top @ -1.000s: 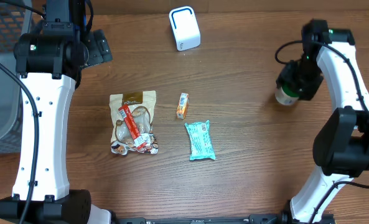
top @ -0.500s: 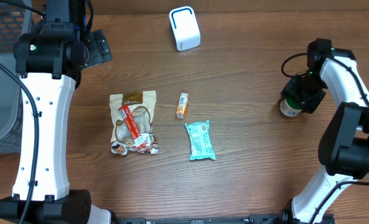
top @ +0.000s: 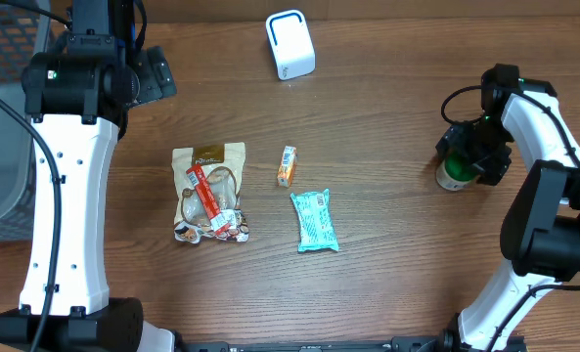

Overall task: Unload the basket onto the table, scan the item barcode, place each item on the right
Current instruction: 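Move the jar right and set it down on the table, then move the right gripper left over the teal wipes pack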

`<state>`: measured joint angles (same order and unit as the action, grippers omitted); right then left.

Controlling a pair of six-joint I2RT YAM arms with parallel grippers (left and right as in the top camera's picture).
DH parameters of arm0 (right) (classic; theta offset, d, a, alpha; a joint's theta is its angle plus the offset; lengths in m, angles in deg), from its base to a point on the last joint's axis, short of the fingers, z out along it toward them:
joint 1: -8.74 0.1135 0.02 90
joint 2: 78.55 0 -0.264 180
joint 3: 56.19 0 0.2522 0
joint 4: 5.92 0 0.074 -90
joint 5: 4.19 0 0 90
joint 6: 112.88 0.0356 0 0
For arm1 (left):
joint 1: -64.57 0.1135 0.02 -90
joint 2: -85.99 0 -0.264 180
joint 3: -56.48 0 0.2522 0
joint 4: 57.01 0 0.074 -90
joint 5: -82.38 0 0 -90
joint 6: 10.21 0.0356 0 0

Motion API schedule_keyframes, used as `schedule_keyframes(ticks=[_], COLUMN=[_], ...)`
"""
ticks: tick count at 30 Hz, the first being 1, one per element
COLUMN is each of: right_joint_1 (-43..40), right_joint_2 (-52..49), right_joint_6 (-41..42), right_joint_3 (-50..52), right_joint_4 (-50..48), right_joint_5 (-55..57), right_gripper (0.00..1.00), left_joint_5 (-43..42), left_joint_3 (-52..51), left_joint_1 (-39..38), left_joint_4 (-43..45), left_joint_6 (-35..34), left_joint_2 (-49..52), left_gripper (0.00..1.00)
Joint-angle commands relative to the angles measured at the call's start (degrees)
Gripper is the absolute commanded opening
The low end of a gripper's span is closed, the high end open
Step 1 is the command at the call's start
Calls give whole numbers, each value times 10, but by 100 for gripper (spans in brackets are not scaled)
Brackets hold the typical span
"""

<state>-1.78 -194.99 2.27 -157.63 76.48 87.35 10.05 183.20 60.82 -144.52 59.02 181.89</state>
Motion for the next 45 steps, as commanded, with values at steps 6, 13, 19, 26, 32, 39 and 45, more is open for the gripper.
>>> schedule_keyframes(ticks=[6, 13, 19, 26, 32, 39, 45], right_joint_1=[-4, 19, 75, 186, 289, 388, 446], right_joint_2=[7, 7, 7, 7, 6, 6, 6], right_joint_6=[-16, -92, -120, -109, -49, -23, -24], right_joint_3=[-114, -264, -251, -205, -146, -68, -37], right_joint_4=[81, 182, 186, 131, 28, -139, -231], right_joint_5=[-4, -118, -184, -184, -182, -182, -181], right_gripper=[89, 88, 79, 71, 71, 63, 62], left_joint_5=[7, 7, 7, 7, 7, 7, 7], left_joint_3=[5, 5, 5, 5, 5, 5, 5], left_joint_1=[0, 0, 0, 0, 0, 0, 0], left_joint_4=[1, 0, 1, 1, 1, 1, 1], left_joint_6=[7, 7, 7, 7, 7, 7, 7], left_joint_2=[-4, -4, -4, -4, -4, -4, -4], left_gripper=[100, 100, 100, 100, 99, 100, 100])
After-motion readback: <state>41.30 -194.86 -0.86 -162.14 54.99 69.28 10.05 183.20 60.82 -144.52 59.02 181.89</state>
